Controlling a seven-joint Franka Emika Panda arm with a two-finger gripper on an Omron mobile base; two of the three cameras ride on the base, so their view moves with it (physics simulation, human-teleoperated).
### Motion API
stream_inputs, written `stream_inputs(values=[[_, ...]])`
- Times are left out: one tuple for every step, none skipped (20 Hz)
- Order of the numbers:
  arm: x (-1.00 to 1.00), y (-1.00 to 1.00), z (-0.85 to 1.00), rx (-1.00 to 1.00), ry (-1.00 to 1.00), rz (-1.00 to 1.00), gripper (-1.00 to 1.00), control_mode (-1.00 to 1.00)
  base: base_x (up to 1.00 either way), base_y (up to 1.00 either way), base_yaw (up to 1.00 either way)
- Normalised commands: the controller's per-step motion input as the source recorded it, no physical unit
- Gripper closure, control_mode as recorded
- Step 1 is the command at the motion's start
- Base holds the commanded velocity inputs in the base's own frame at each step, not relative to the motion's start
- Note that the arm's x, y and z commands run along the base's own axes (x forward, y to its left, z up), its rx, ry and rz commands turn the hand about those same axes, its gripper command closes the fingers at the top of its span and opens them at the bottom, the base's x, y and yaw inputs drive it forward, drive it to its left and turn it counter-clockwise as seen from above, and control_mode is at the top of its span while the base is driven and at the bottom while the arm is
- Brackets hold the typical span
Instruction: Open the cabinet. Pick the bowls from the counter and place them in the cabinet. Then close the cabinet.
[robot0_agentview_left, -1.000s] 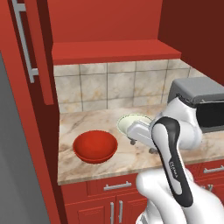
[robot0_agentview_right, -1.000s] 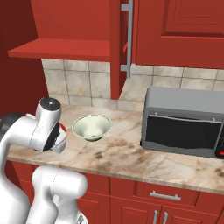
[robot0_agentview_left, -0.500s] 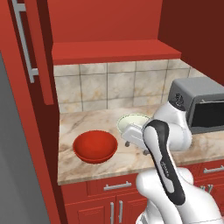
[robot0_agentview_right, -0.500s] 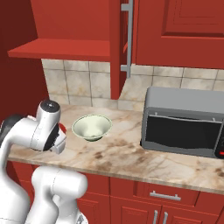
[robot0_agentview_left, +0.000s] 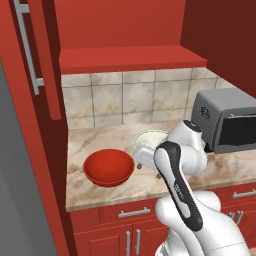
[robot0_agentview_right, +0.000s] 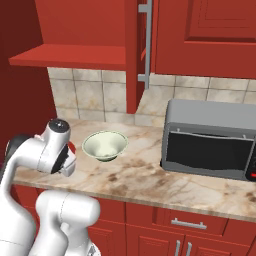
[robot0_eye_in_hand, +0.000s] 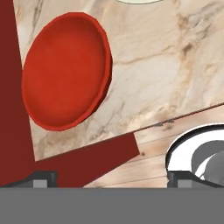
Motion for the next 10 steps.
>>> stream_inputs(values=[[0.31, 0.14, -0.24, 0.00, 0.00, -0.01, -1.00, -1.00, 0.00, 0.00, 0.00], [0.31, 0.14, -0.25, 0.00, 0.00, -0.01, -1.00, -1.00, 0.00, 0.00, 0.00], [0.30, 0.16, -0.25, 0.00, 0.00, -0.01, -1.00, -1.00, 0.00, 0.00, 0.00], [0.29, 0.16, -0.25, 0.00, 0.00, -0.01, -1.00, -1.00, 0.00, 0.00, 0.00], [0.29, 0.16, -0.26, 0.00, 0.00, -0.01, -1.00, -1.00, 0.00, 0.00, 0.00], [0.30, 0.16, -0.26, 0.00, 0.00, -0.01, -1.00, -1.00, 0.00, 0.00, 0.00], [0.29, 0.16, -0.26, 0.00, 0.00, -0.01, -1.00, -1.00, 0.00, 0.00, 0.00], [0.31, 0.17, -0.26, 0.00, 0.00, -0.01, -1.00, -1.00, 0.00, 0.00, 0.00], [0.31, 0.18, -0.26, 0.00, 0.00, -0.01, -1.00, -1.00, 0.00, 0.00, 0.00], [0.31, 0.18, -0.26, 0.00, 0.00, -0.01, -1.00, -1.00, 0.00, 0.00, 0.00]])
